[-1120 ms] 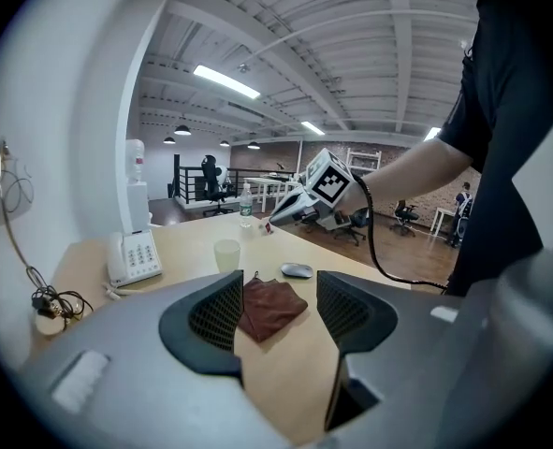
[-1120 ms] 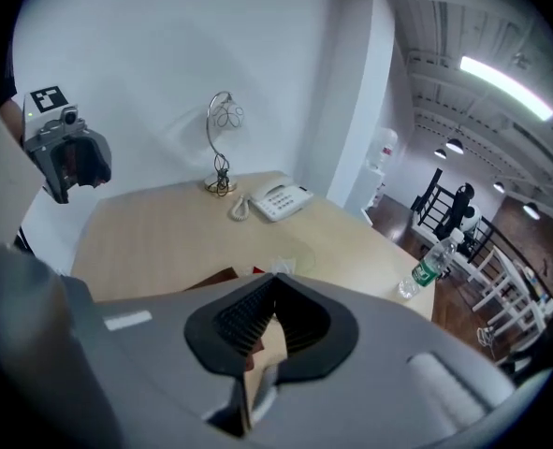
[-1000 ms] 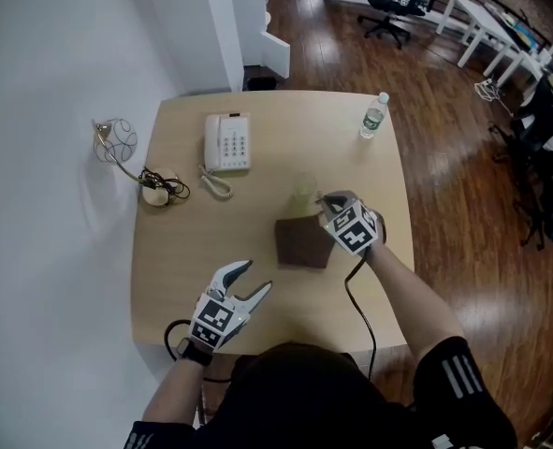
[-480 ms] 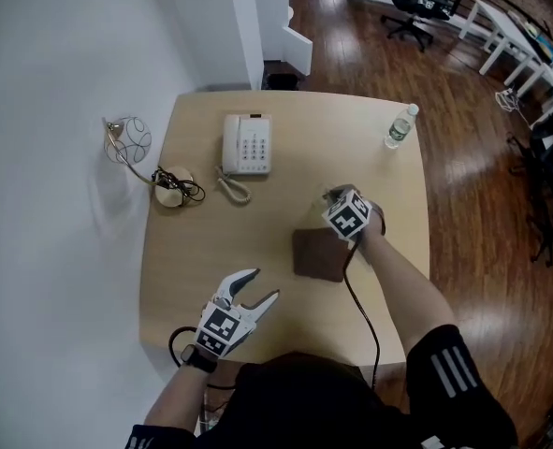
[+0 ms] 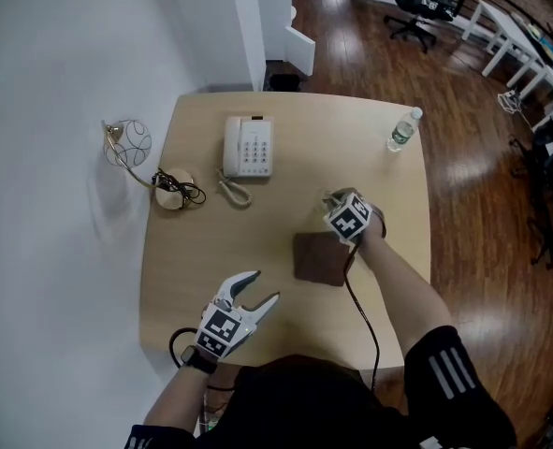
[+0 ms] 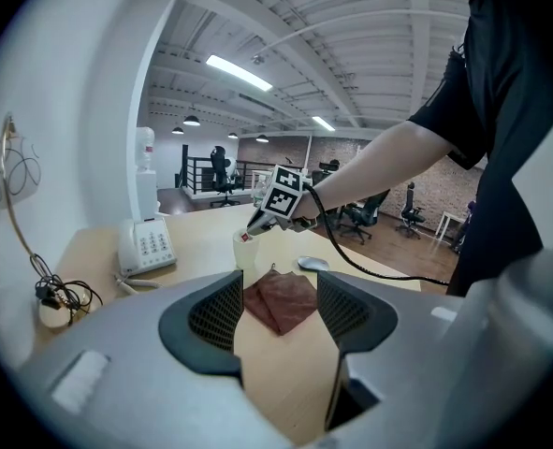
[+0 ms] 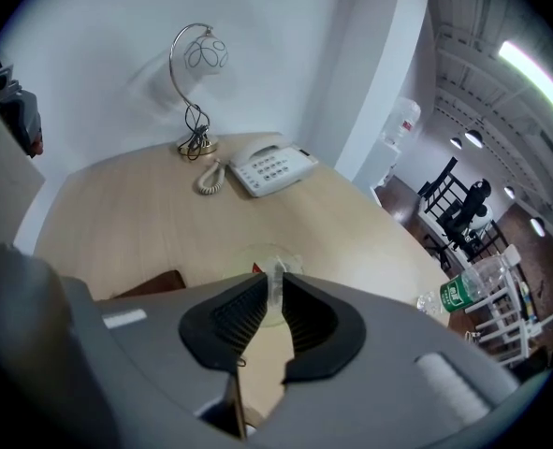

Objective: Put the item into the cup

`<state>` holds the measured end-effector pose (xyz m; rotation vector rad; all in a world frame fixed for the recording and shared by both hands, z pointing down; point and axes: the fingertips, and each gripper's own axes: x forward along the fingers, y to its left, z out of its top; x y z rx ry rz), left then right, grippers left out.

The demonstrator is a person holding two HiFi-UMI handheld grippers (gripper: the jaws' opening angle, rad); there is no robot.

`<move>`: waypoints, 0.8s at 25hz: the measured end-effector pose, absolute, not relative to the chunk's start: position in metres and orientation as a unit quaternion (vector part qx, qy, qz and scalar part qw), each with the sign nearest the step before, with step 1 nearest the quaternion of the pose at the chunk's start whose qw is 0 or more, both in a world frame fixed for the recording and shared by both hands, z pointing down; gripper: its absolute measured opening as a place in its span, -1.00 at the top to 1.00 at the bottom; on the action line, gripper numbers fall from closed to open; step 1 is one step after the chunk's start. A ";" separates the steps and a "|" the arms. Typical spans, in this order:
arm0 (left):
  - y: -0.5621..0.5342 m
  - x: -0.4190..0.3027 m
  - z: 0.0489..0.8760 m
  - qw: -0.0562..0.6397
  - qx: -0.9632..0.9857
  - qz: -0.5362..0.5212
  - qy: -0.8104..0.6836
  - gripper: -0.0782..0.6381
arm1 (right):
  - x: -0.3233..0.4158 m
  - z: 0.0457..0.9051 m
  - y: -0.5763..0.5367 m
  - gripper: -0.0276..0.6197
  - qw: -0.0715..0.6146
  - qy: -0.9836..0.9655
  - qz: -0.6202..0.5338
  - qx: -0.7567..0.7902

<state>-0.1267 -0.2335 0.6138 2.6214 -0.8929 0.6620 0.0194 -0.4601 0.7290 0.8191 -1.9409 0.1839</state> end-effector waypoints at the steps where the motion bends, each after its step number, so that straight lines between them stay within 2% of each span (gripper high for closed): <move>1: -0.234 -0.126 0.613 0.146 0.911 0.230 -0.310 0.10 | 0.019 0.728 -0.459 0.73 0.488 -0.802 0.077 0.336; 13: -0.227 -0.118 0.606 0.138 0.914 0.225 -0.309 0.10 | 0.015 0.717 -0.447 0.68 0.481 -0.811 0.072 0.326; 20: -0.222 -0.115 0.597 0.131 0.915 0.220 -0.313 0.10 | 0.009 0.673 -0.440 0.68 0.417 -0.836 0.077 0.349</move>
